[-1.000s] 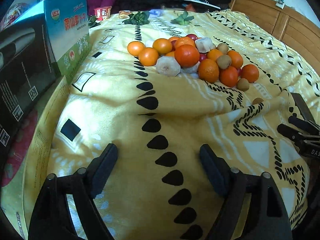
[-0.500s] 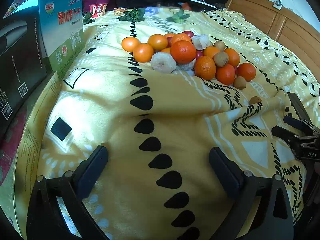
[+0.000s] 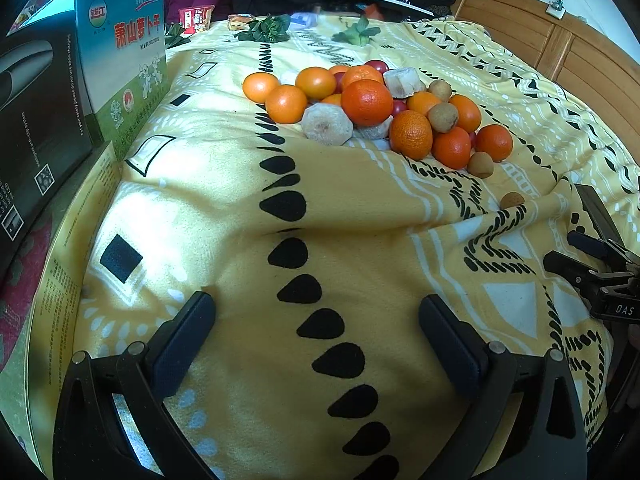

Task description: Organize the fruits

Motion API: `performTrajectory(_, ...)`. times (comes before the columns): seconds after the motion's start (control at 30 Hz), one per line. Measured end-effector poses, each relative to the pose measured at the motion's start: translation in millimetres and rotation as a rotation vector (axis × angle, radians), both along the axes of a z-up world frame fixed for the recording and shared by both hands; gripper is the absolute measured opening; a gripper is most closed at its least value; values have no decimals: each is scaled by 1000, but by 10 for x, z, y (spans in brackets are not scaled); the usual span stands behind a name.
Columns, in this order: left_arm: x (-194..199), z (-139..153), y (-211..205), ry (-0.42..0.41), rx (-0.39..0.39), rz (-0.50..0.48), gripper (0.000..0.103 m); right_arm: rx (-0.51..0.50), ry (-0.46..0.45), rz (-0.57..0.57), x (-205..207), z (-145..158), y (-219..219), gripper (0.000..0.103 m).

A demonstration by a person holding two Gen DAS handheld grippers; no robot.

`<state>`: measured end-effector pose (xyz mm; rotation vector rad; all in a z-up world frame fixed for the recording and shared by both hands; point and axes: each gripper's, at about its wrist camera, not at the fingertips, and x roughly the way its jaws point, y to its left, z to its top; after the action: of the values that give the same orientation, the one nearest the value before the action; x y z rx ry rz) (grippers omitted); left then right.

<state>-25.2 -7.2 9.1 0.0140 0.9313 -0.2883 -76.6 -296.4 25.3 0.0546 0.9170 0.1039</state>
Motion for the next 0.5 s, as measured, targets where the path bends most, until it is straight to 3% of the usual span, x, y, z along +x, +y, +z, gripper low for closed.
performTrajectory(0.5,3,-3,-4,-1,2,1,103,3,-3,1,3,7,6,103)
